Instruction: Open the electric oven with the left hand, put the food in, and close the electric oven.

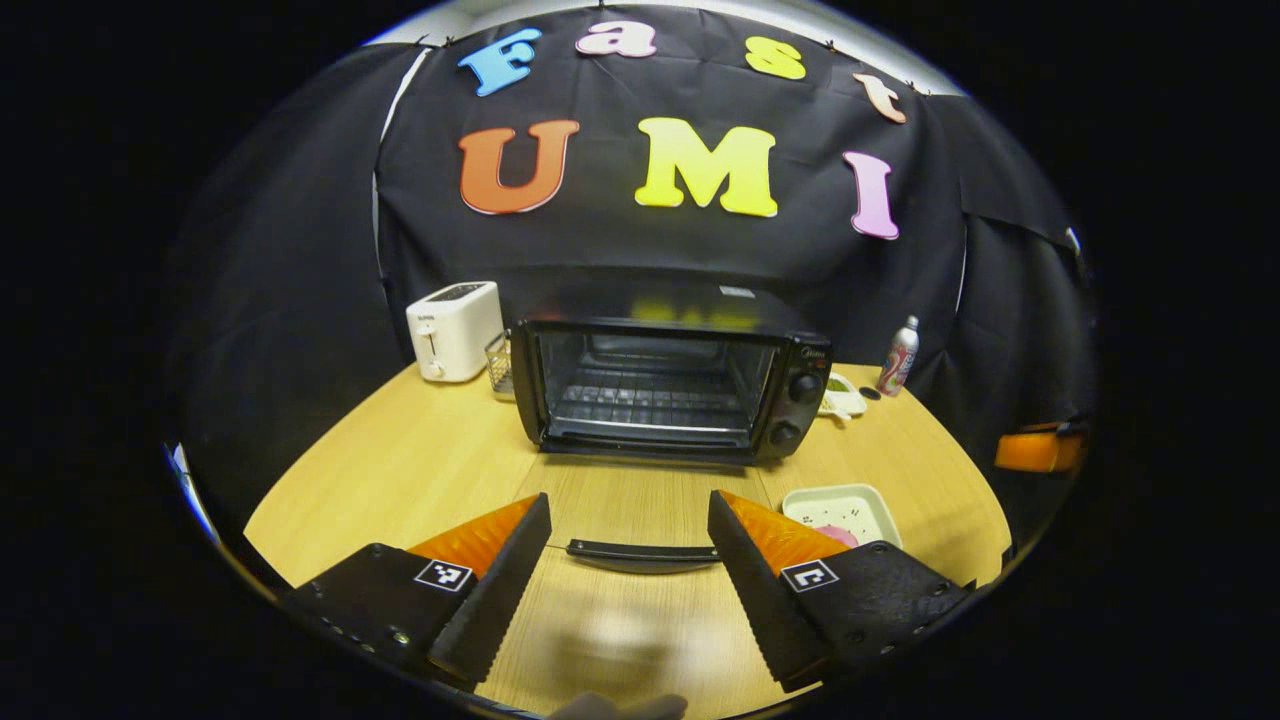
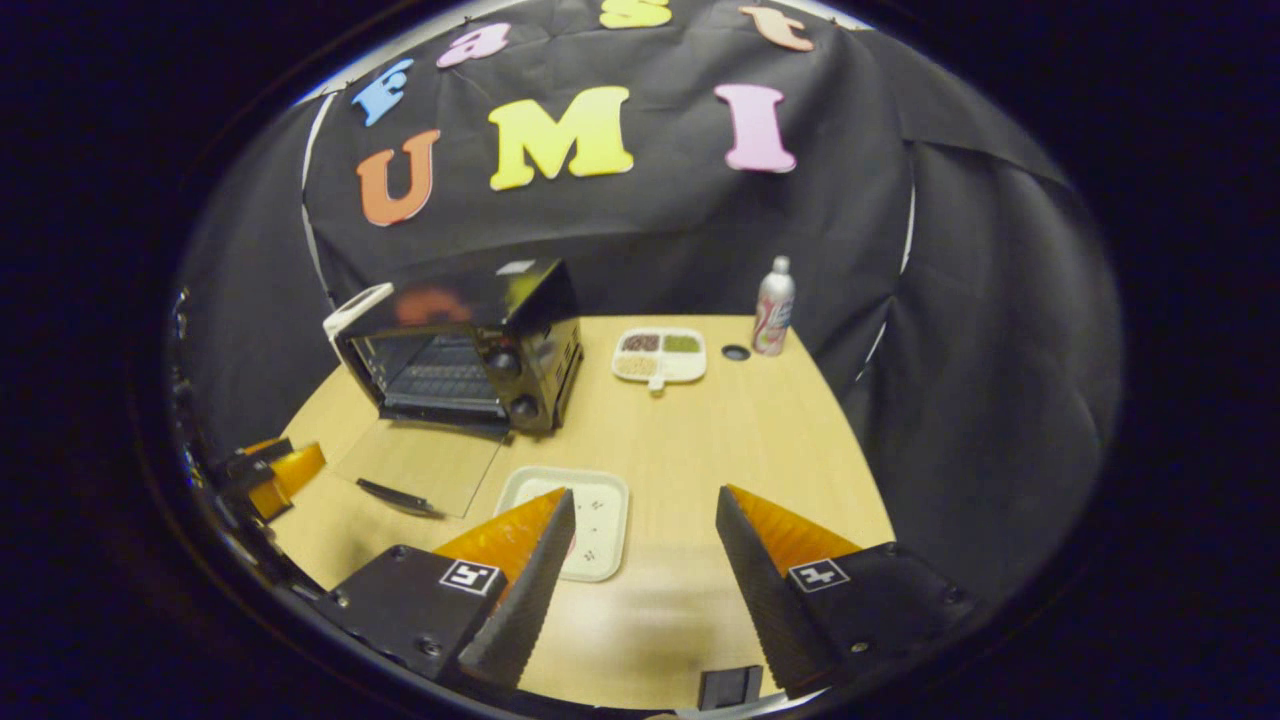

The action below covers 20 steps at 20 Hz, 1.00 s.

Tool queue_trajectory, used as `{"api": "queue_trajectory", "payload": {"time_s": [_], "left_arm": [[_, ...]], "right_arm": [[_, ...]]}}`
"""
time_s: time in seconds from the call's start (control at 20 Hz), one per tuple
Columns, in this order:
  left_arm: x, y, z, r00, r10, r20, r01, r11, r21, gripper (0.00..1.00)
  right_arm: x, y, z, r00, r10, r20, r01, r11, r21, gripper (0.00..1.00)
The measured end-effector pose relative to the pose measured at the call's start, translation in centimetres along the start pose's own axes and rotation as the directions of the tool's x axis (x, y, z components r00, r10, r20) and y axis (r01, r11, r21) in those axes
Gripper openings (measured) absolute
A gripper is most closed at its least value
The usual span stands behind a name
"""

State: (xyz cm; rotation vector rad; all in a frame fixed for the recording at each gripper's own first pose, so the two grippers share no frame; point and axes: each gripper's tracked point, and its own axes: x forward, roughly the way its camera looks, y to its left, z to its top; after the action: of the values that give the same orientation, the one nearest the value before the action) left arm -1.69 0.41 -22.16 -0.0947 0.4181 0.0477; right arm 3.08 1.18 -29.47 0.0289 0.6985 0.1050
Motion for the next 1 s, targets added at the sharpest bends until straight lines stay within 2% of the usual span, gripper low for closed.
{"api": "queue_trajectory", "payload": {"time_s": [0.1, 0.2, 0.25, 0.3, 0.55, 0.65, 0.75, 0.85, 0.9, 0.95, 1.0], "left_arm": [[-1.6, 0.1, 2.2, 0.998, 0.034, 0.047, -0.035, 0.999, 0.010, 0.96], [-3.4, -0.5, 4.5, 0.994, 0.052, 0.092, -0.053, 0.998, 0.014, 0.96], [-4.2, -0.7, 5.4, 0.992, 0.062, 0.112, -0.065, 0.998, 0.017, 0.96], [-4.9, -1.2, 6.3, 0.990, 0.067, 0.127, -0.070, 0.997, 0.020, 0.96], [-7.9, -2.5, 9.4, 0.977, 0.122, 0.176, -0.127, 0.992, 0.015, 0.96], [-8.7, -2.9, 10.2, 0.972, 0.132, 0.195, -0.137, 0.991, 0.011, 0.95], [-9.1, -3.3, 10.8, 0.970, 0.129, 0.208, -0.133, 0.991, 0.006, 0.96], [-9.3, -3.3, 11.2, 0.968, 0.125, 0.217, -0.127, 0.992, -0.003, 0.96], [-9.3, -3.2, 11.2, 0.969, 0.118, 0.215, -0.120, 0.993, -0.002, 0.96], [-9.3, -2.9, 11.2, 0.969, 0.115, 0.218, -0.119, 0.993, 0.002, 0.96], [-9.1, -2.8, 11.5, 0.969, 0.106, 0.224, -0.111, 0.994, 0.009, 0.96]], "right_arm": [[2.7, 0.2, -2.8, 0.996, 0.037, -0.081, -0.036, 0.999, 0.017, 0.88], [5.9, 0.6, -4.6, 0.983, 0.073, -0.170, -0.067, 0.997, 0.040, 0.80], [7.4, 0.5, -5.4, 0.974, 0.097, -0.205, -0.087, 0.994, 0.059, 0.73], [8.6, 0.5, -6.0, 0.966, 0.115, -0.233, -0.100, 0.992, 0.076, 0.73], [12.4, 0.2, -6.1, 0.938, 0.147, -0.315, -0.124, 0.988, 0.090, 0.60], [13.4, 0.4, -6.5, 0.920, 0.142, -0.366, -0.123, 0.990, 0.074, 0.55], [14.0, 1.0, -7.0, 0.900, 0.146, -0.411, -0.121, 0.989, 0.087, 0.54], [14.8, 1.1, -6.8, 0.893, 0.122, -0.434, -0.095, 0.992, 0.084, 0.53], [14.2, 1.3, -7.1, 0.873, 0.105, -0.477, -0.080, 0.994, 0.072, 0.53], [14.7, 1.1, -6.9, 0.870, 0.077, -0.486, -0.059, 0.997, 0.053, 0.46], [14.5, 1.0, -7.0, 0.854, 0.053, -0.517, -0.041, 0.999, 0.035, 0.45]]}}
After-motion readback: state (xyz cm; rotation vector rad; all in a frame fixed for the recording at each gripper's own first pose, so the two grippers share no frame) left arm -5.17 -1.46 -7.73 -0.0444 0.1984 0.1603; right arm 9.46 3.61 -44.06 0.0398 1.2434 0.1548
